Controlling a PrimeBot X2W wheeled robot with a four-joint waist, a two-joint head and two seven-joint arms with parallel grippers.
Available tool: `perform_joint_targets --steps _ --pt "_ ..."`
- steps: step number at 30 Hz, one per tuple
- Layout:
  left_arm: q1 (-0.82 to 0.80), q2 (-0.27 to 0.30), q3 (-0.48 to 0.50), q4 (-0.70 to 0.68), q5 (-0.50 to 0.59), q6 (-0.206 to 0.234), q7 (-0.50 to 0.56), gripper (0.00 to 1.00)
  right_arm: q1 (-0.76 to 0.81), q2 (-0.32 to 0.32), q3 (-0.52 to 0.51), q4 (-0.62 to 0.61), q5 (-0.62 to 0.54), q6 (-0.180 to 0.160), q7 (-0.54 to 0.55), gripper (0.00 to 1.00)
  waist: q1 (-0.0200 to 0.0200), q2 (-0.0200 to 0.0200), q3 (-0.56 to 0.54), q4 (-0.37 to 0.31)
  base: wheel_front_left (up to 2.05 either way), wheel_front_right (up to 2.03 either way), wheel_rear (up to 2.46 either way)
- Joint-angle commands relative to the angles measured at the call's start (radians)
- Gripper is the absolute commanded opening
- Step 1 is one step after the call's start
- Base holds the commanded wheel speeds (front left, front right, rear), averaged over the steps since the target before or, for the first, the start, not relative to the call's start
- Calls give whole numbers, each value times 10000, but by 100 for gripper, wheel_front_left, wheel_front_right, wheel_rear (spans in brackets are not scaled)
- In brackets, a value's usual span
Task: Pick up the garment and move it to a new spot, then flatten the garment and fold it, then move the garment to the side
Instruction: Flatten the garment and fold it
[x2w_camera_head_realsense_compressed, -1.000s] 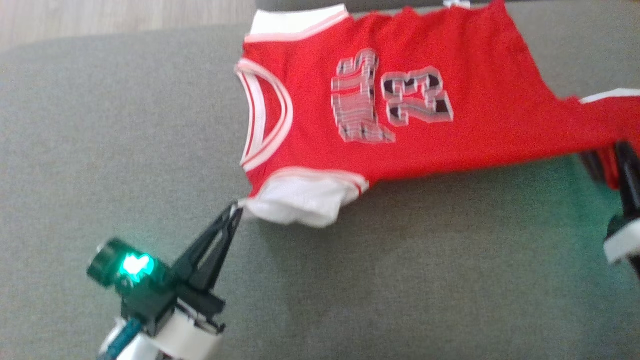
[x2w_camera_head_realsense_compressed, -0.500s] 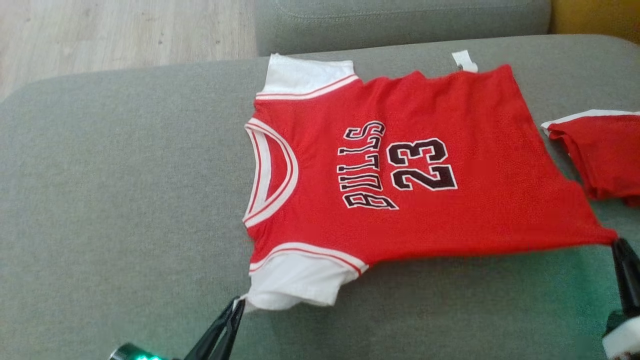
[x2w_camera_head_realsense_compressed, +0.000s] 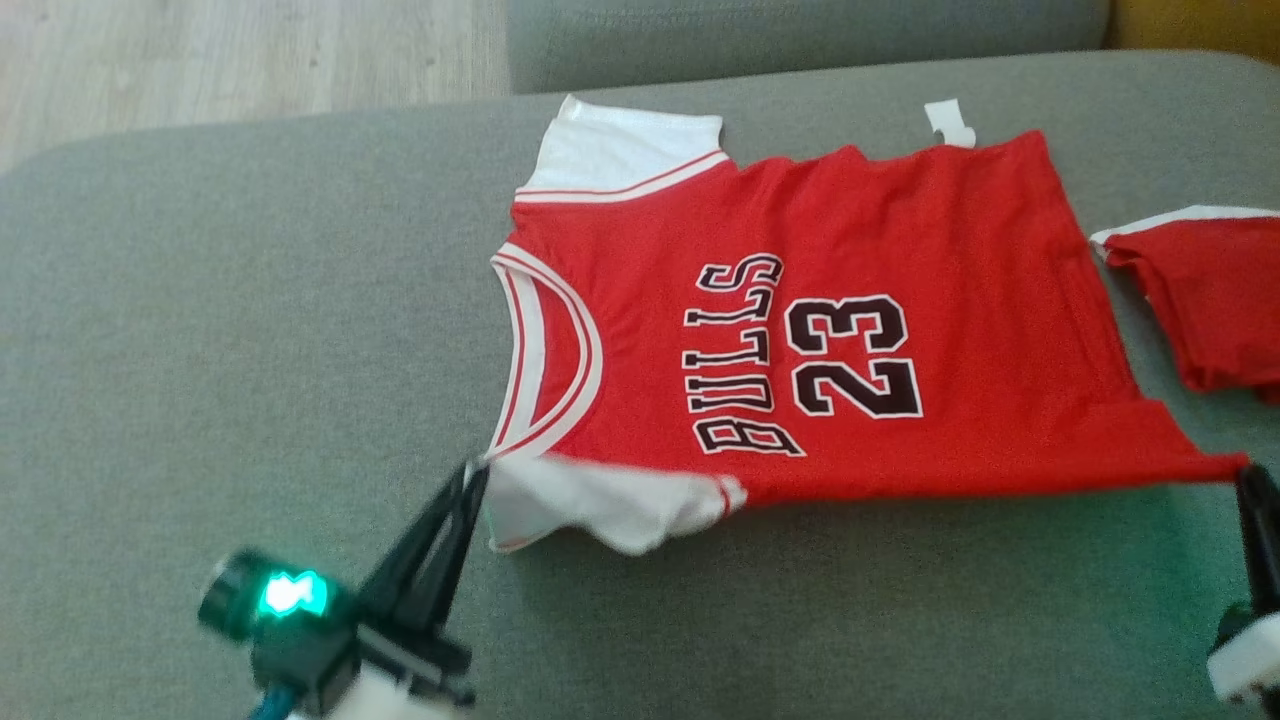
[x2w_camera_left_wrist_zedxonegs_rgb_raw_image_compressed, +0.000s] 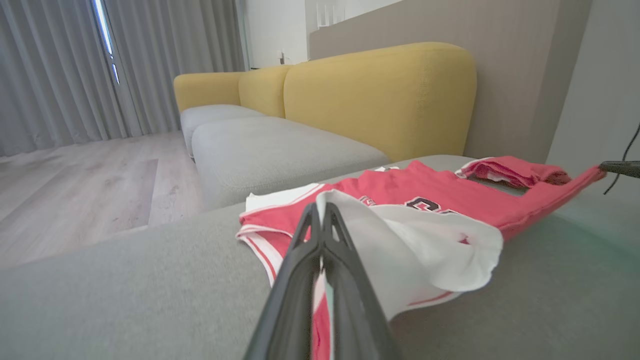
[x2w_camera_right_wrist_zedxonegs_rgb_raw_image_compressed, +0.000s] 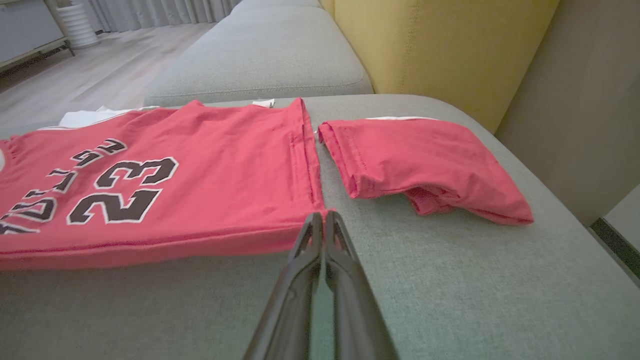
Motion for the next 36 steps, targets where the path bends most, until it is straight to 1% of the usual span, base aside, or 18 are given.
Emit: perform_joint_targets --steps 1,10,15,20,26,27,28,30,33,34,36 --pt "-792 -15 364 -139 83 -9 -24 0 -533 -216 -27 -213 -9 65 70 0 -1 -1 186 42 0 0 0" --pt "-3449 -99 7 1313 279 -57 -24 0 -2346 -10 119 692 -67 65 533 0 -1 -1 996 119 0 0 0" --pt "-4629 -59 -369 2037 317 -65 -24 0 -3446 -203 422 1413 -126 65 584 0 -1 -1 1432 192 0 0 0" --pt "-5495 -72 -645 2715 351 -67 -24 0 -4380 -420 747 2236 -117 65 413 0 -1 -1 1737 225 0 0 0" --pt "-6086 -167 -764 3326 335 -68 -24 0 -5267 -564 1163 3372 -53 65 -35 0 -1 -1 1935 239 0 0 0" --pt "-6113 -220 -710 3453 314 -67 -24 29 -5363 -557 1218 3544 -54 65 -127 76 -1 -1 1947 247 0 0 0" --pt "-6114 -289 -641 3627 272 -55 -24 100 -5465 -547 1242 3711 -61 65 -240 100 -1 -1 1950 259 0 0 0" --pt "-6104 -444 -462 3699 222 23 -24 100 -5588 -511 1344 3957 -74 65 -507 100 -1 -1 1934 274 0 0 0" --pt "-5663 -774 -96 3752 -73 193 -24 100 -5586 -442 1393 4133 0 65 -989 100 -1 -1 1835 279 0 0 0" --pt "-5383 -996 113 3822 -360 281 -24 100 -5528 -419 1398 4164 20 65 -1124 100 -1 -1 1788 274 0 0 0" --pt "-4743 -1446 395 4002 -962 306 -24 100 -5357 -379 1433 4179 30 65 -1344 100 -1 -1 1683 242 0 0 0"
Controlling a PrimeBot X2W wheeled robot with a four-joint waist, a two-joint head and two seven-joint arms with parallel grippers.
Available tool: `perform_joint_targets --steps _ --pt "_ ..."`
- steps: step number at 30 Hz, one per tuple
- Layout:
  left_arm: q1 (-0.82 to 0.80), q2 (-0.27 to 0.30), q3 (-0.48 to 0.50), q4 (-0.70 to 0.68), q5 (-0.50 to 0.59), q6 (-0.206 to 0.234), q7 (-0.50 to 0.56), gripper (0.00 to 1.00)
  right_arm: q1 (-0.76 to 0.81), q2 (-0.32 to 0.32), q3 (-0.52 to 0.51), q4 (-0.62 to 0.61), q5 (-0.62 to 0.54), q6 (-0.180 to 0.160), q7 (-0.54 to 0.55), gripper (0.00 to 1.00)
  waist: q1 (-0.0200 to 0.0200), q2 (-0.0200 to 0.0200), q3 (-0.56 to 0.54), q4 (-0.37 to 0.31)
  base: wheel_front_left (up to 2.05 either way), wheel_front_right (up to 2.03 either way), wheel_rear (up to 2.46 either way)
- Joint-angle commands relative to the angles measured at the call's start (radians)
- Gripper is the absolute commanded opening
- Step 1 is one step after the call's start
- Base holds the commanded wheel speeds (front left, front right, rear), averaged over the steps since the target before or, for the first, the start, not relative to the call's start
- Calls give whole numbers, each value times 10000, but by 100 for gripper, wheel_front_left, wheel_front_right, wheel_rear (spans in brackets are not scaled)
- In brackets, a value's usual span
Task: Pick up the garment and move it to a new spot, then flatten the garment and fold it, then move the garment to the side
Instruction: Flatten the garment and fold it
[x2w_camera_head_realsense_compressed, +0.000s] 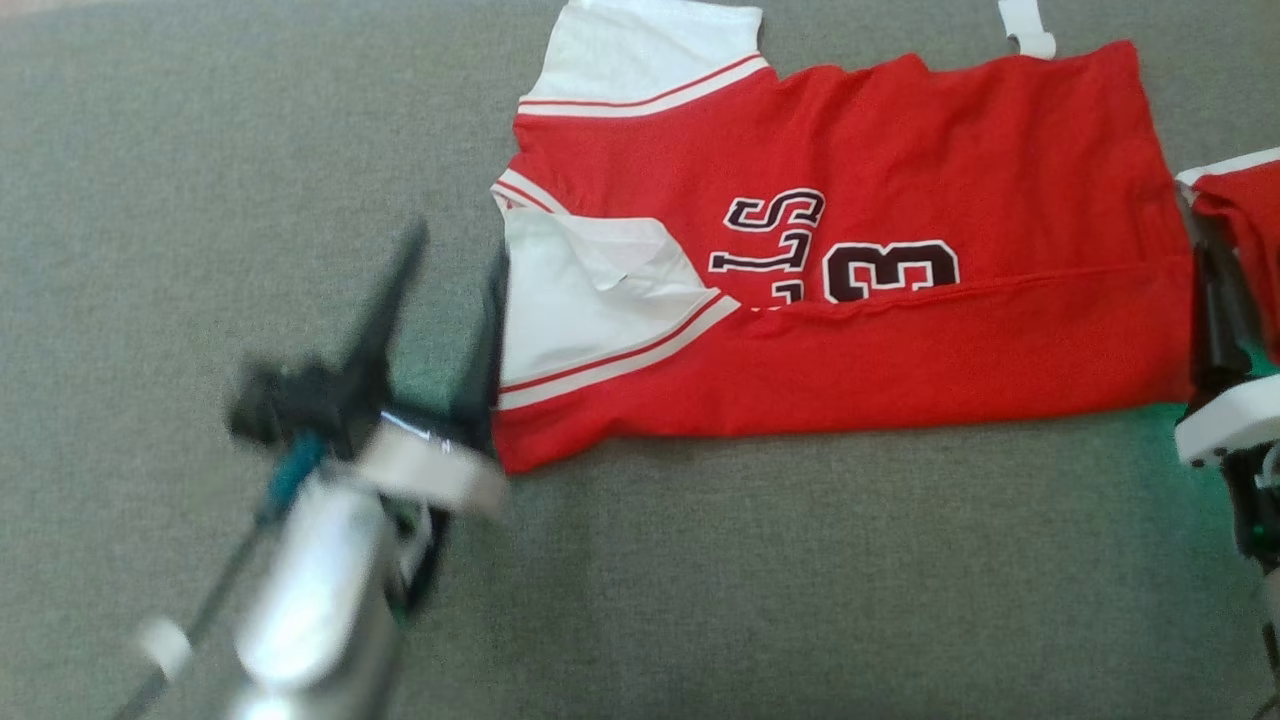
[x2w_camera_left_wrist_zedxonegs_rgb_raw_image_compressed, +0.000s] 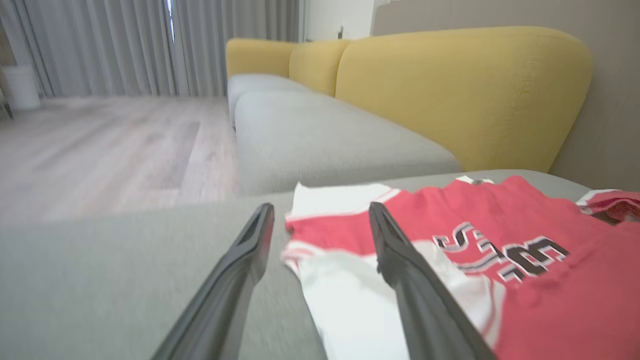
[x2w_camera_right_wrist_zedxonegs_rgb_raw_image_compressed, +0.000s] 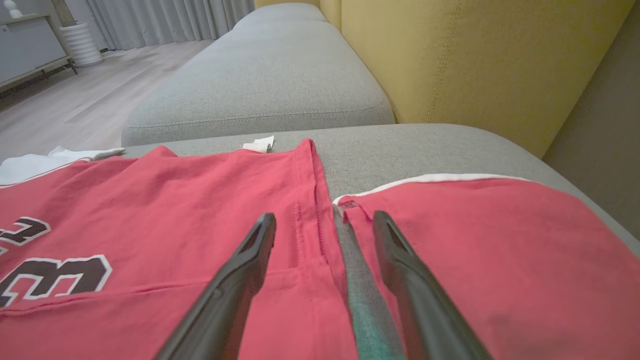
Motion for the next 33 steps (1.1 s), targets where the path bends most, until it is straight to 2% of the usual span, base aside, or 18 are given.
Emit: perform_joint_targets --steps 1,7,13,16,17,18,19,20,21,31,33 --pt "561 -36 392 -22 -244 86 -22 100 233 -136 183 -239 31 65 -197 100 0 0 -112 -45 0 0 0" --pt "1907 -584 360 578 -1081 546 259 100 938 -1 149 -248 223 65 -413 100 0 0 -322 -94 0 0 0" --pt "2021 -654 126 1106 -1064 872 713 100 1190 109 71 -228 234 65 -466 100 0 0 -403 -116 0 0 0" --pt "1860 -604 -84 1502 -956 835 1094 100 1188 150 99 -228 212 65 -428 100 0 0 -419 -164 0 0 0" --pt "1809 -594 -184 1613 -945 734 1236 81 1178 152 109 -219 205 65 -403 100 0 0 -418 -177 0 0 0" --pt "1766 -585 -262 1714 -939 666 1374 70 1165 148 118 -189 191 65 -352 100 0 0 -417 -186 0 0 0" --pt "1727 -562 -353 1799 -902 612 1496 44 1151 152 138 -151 192 65 -278 100 0 0 -421 -194 0 0 0" --pt "1707 -544 -434 1872 -869 576 1605 28 1139 161 143 -85 213 65 -168 100 0 0 -431 -199 0 0 0" --pt "1702 -537 -505 1914 -857 530 1685 0 1135 160 149 9 223 65 -28 100 0 0 -442 -198 0 0 0" --pt "1704 -236 -713 1632 -731 418 1414 0 831 156 213 1060 776 65 1367 100 0 0 -568 5 0 0 0" --pt "1724 -179 -735 1527 -696 438 1316 0 815 138 357 1158 1061 65 1666 19 0 0 -603 50 0 0 0"
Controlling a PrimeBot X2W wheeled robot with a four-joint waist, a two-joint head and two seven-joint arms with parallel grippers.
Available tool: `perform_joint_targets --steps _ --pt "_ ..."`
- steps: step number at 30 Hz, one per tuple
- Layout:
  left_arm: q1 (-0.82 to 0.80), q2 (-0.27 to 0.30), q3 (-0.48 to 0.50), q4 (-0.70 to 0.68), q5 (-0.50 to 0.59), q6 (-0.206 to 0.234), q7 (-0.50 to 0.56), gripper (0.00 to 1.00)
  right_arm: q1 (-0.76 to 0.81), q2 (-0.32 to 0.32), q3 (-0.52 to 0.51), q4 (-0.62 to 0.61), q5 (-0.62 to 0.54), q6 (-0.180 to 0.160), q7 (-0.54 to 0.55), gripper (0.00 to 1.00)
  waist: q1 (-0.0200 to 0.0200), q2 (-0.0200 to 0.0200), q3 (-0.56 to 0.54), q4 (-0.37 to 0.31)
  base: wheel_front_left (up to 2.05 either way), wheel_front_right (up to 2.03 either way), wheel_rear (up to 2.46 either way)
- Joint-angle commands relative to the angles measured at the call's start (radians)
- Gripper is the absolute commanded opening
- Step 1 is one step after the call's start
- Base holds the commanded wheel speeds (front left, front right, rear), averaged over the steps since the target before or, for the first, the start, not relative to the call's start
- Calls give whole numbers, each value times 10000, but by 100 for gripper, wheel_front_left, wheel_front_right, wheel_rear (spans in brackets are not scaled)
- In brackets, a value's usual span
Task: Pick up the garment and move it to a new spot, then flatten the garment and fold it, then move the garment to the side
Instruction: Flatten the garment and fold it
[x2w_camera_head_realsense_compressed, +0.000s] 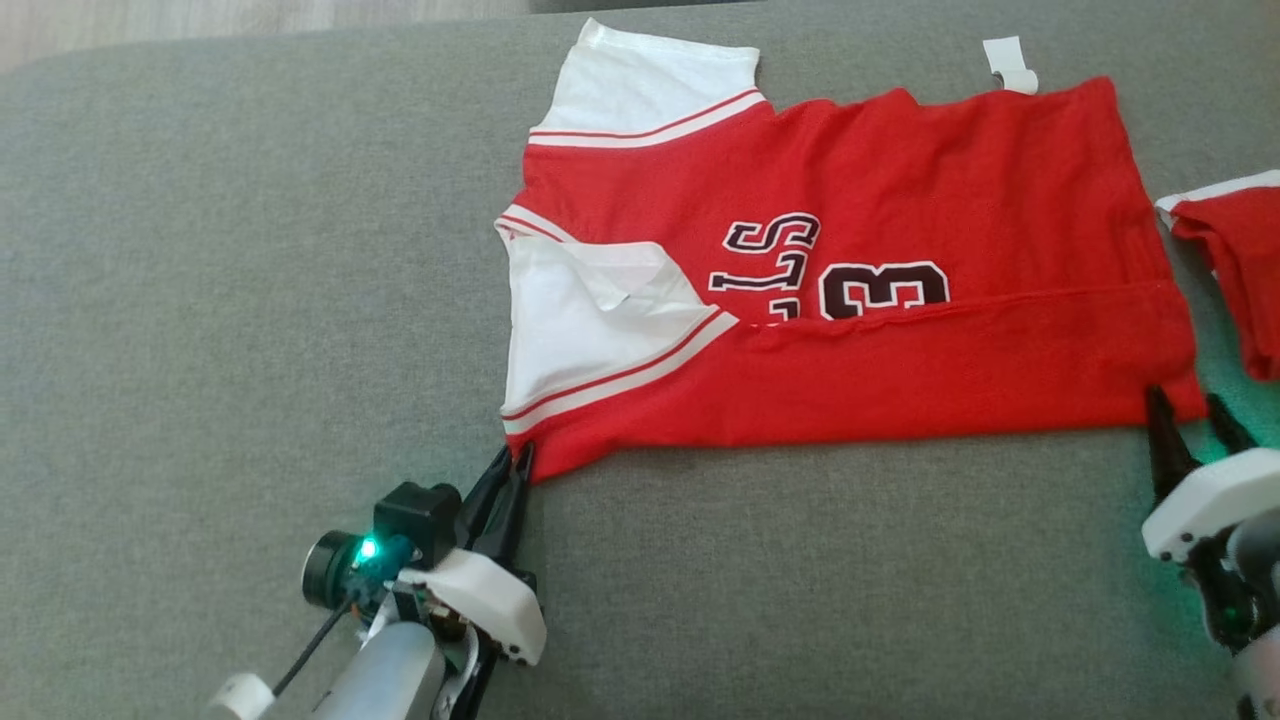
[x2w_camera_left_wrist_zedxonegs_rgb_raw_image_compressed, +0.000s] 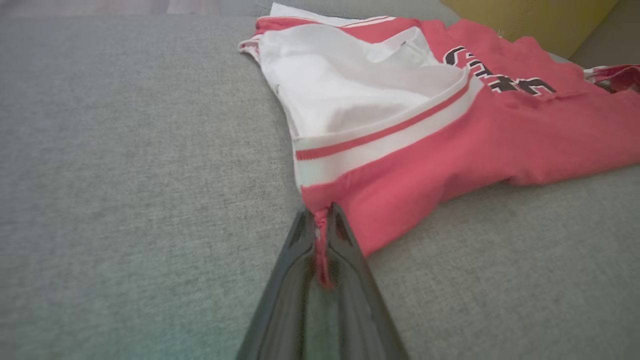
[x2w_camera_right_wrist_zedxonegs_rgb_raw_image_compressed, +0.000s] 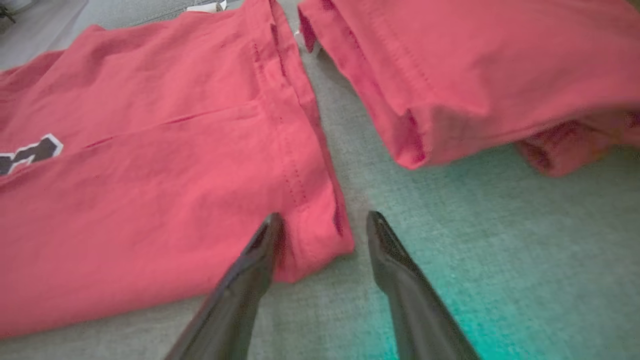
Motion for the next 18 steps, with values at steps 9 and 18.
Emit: perform_joint_targets --steps 9,18 --pt "822 629 113 -968 195 240 -326 0 464 -636 853 -142 1090 65 250 0 0 -1 -773 264 0 0 0" --pt "2083 933 -113 -1982 143 526 62 0 2131 -897 853 -744 1570 65 7 0 0 -1 -1706 557 0 0 0"
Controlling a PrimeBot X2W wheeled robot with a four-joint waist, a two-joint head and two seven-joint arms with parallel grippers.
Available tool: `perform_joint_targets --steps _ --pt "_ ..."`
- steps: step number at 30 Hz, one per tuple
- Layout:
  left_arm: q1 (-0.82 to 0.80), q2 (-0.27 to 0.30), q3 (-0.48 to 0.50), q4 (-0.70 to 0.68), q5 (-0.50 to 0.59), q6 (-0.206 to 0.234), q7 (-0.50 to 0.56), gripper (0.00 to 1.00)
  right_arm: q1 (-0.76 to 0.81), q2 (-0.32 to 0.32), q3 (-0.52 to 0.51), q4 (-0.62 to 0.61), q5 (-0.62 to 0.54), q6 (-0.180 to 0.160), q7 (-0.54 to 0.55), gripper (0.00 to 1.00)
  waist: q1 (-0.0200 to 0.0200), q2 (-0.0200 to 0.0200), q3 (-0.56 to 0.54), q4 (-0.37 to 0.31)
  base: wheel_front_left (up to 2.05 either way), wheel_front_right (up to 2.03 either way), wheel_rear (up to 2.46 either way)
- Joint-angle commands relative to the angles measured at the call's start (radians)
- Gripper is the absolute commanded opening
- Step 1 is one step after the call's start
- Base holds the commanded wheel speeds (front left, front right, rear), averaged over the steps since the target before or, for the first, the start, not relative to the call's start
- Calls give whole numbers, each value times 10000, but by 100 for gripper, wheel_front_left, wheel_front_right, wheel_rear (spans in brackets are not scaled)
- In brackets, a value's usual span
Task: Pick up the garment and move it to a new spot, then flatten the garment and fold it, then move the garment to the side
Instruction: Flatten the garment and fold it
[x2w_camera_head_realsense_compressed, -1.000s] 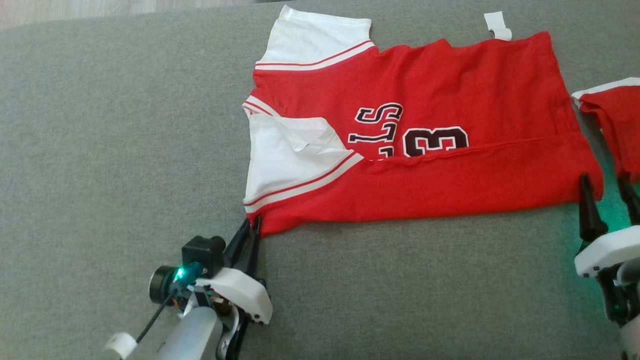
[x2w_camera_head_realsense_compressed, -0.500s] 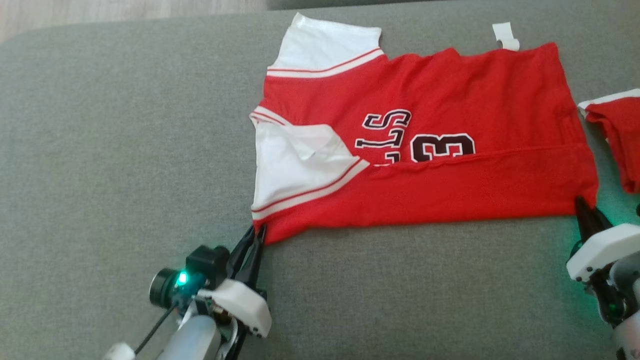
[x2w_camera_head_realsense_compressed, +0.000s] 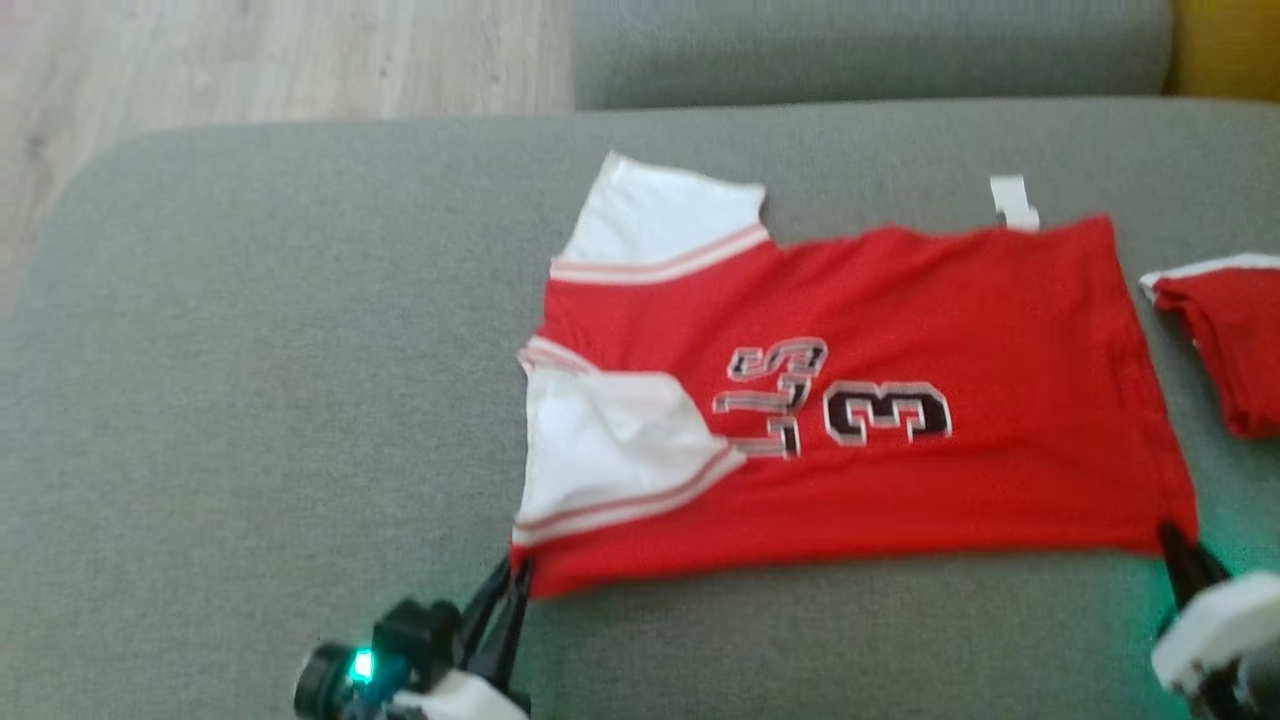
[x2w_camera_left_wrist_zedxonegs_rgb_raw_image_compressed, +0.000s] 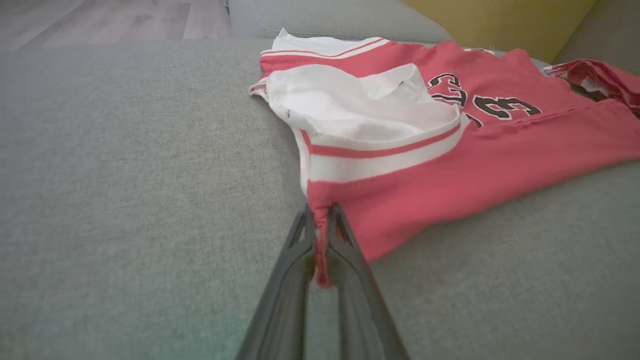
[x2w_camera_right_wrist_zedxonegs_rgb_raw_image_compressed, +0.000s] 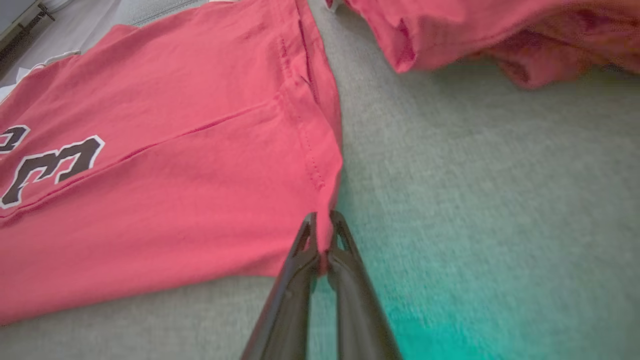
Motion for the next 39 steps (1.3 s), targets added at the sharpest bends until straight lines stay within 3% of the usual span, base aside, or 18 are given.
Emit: perform_joint_targets --steps 1,7,15,16,17,18,19,28,33,39 --pt "109 234 290 -429 -19 158 77 0 442 -445 19 -376 70 65 -194 0 1 -1 -283 109 0 0 0" --pt "921 328 195 -944 -212 334 475 0 1556 -423 -458 -978 -115 65 -119 0 1 -1 -580 82 0 0 0" --pt "1482 482 -128 -1421 -394 228 1116 0 2551 20 -1388 -1879 -694 65 501 1 1 -1 -832 -39 0 0 0" --pt "1490 486 -162 -1432 -400 223 1175 9 2607 124 -1447 -1996 -730 65 562 31 1 -1 -861 -49 0 0 0" --pt "1482 501 -205 -1424 -391 205 1233 39 2663 214 -1495 -2115 -763 65 619 96 1 -1 -889 -62 0 0 0" --pt "1465 521 -247 -1410 -373 186 1279 70 2714 283 -1578 -2229 -829 65 625 100 1 -1 -907 -78 0 0 0" --pt "1439 523 -269 -1404 -367 188 1313 100 2749 353 -1650 -2357 -899 65 598 100 1 -1 -920 -96 0 0 0" --pt "156 792 46 -2111 -496 2 1856 100 2663 653 -1907 -3619 -1414 65 490 100 1 -1 -606 -484 0 0 0" --pt "-2127 1309 590 -2329 -517 -331 2808 100 2147 719 -1666 -4443 -1624 65 735 100 1 -1 187 -963 0 0 0" --pt "-5340 1718 750 -1342 -1294 -1042 4434 100 1213 627 -1041 -5040 -1674 65 972 100 1 -1 1444 -1675 0 0 0"
